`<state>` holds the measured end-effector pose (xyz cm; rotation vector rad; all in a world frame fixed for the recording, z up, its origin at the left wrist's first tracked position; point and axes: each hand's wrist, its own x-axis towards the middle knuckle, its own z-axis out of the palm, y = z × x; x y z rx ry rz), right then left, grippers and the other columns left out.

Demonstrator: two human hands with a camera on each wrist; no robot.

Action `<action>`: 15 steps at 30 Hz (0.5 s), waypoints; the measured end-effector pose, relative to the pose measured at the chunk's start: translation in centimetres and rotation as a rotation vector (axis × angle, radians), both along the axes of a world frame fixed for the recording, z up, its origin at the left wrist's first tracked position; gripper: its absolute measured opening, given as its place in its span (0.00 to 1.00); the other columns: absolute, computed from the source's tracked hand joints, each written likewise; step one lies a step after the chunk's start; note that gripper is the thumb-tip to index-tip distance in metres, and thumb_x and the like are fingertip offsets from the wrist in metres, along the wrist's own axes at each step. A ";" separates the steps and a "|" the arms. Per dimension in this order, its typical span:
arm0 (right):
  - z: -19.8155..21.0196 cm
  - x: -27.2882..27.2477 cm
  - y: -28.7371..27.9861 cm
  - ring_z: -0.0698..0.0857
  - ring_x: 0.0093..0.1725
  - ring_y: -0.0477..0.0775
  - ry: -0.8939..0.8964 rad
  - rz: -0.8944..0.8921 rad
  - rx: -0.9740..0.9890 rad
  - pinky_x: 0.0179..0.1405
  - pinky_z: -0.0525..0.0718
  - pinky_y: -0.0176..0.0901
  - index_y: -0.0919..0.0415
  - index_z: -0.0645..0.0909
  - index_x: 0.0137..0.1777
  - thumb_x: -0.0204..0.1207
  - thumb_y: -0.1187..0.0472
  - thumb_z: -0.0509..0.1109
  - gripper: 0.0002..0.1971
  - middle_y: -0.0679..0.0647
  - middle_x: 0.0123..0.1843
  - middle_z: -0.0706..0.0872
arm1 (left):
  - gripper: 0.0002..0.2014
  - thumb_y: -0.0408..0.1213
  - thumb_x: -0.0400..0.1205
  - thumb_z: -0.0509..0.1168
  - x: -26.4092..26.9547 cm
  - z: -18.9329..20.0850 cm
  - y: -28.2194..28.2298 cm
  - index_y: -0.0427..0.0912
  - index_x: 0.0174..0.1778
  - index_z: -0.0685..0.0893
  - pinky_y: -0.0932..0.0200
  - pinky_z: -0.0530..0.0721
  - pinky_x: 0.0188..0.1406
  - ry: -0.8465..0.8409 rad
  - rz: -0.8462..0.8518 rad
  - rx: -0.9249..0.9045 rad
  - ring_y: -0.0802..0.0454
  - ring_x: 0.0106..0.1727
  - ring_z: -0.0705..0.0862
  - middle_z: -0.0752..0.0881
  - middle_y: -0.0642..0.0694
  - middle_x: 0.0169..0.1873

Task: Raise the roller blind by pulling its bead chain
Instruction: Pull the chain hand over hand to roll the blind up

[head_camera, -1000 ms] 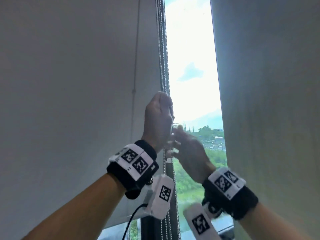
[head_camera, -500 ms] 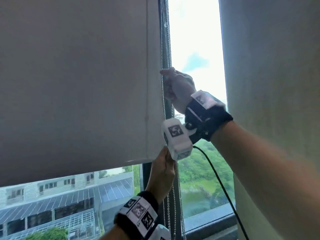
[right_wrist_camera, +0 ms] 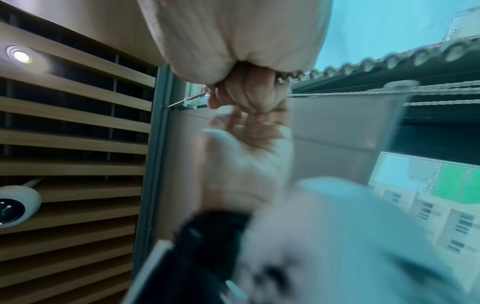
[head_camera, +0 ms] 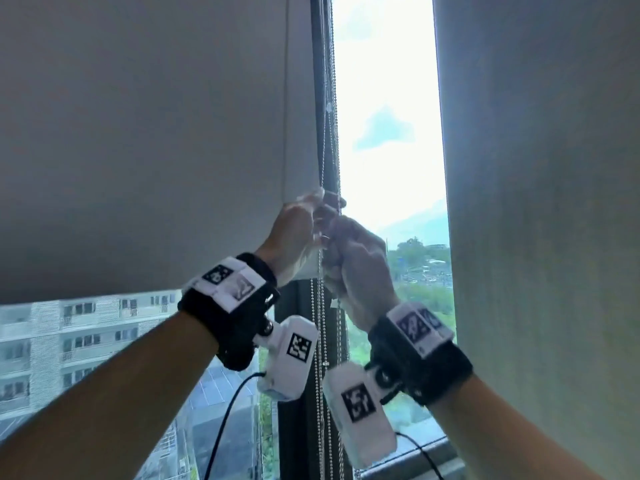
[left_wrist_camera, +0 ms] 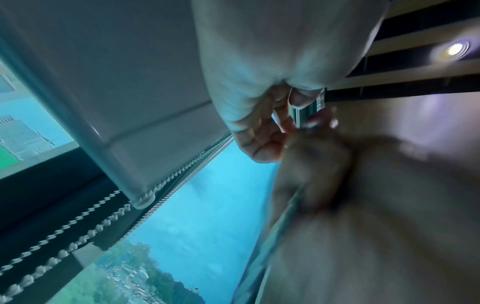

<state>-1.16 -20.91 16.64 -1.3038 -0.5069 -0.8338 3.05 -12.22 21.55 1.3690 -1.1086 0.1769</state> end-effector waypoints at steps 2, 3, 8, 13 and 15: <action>-2.9 -0.1 0.2 0.62 0.16 0.44 0.066 0.026 -0.023 0.14 0.59 0.32 0.63 0.78 0.40 0.82 0.67 0.57 0.11 0.45 0.19 0.69 | 0.21 0.46 0.86 0.44 -0.7 1.3 -0.3 0.38 0.48 0.80 0.50 0.77 0.44 0.023 -0.090 0.009 0.49 0.39 0.80 0.81 0.45 0.33; -4.4 -0.2 0.4 0.62 0.17 0.47 0.095 0.026 -0.031 0.16 0.59 0.34 0.61 0.75 0.35 0.83 0.63 0.58 0.14 0.47 0.19 0.68 | 0.22 0.48 0.86 0.43 -1.0 1.8 -0.5 0.40 0.48 0.80 0.50 0.78 0.46 0.037 -0.124 0.013 0.49 0.39 0.80 0.81 0.46 0.32; -8.4 0.1 0.3 0.68 0.28 0.59 0.170 0.031 -0.043 0.23 0.65 0.42 0.63 0.80 0.36 0.81 0.64 0.57 0.14 0.61 0.28 0.73 | 0.18 0.46 0.87 0.44 -1.2 1.2 -1.9 0.44 0.40 0.75 0.65 0.65 0.16 0.096 -0.080 -0.148 0.58 0.18 0.64 0.66 0.53 0.21; -4.5 -0.7 -2.1 0.80 0.34 0.50 0.226 -0.008 -0.145 0.37 0.77 0.46 0.60 0.84 0.53 0.84 0.56 0.54 0.16 0.51 0.34 0.83 | 0.20 0.30 0.85 0.46 -1.1 0.2 -2.3 0.44 0.26 0.69 0.66 0.63 0.10 -0.134 0.103 -0.279 0.57 0.14 0.64 0.67 0.48 0.20; -1.6 -1.1 -3.4 0.84 0.46 0.55 0.212 -0.013 -0.121 0.48 0.80 0.50 0.60 0.80 0.59 0.85 0.53 0.52 0.18 0.57 0.46 0.86 | 0.18 0.29 0.84 0.47 -1.1 -0.2 -2.4 0.41 0.28 0.70 0.67 0.64 0.11 -0.209 0.154 -0.289 0.56 0.15 0.64 0.67 0.47 0.21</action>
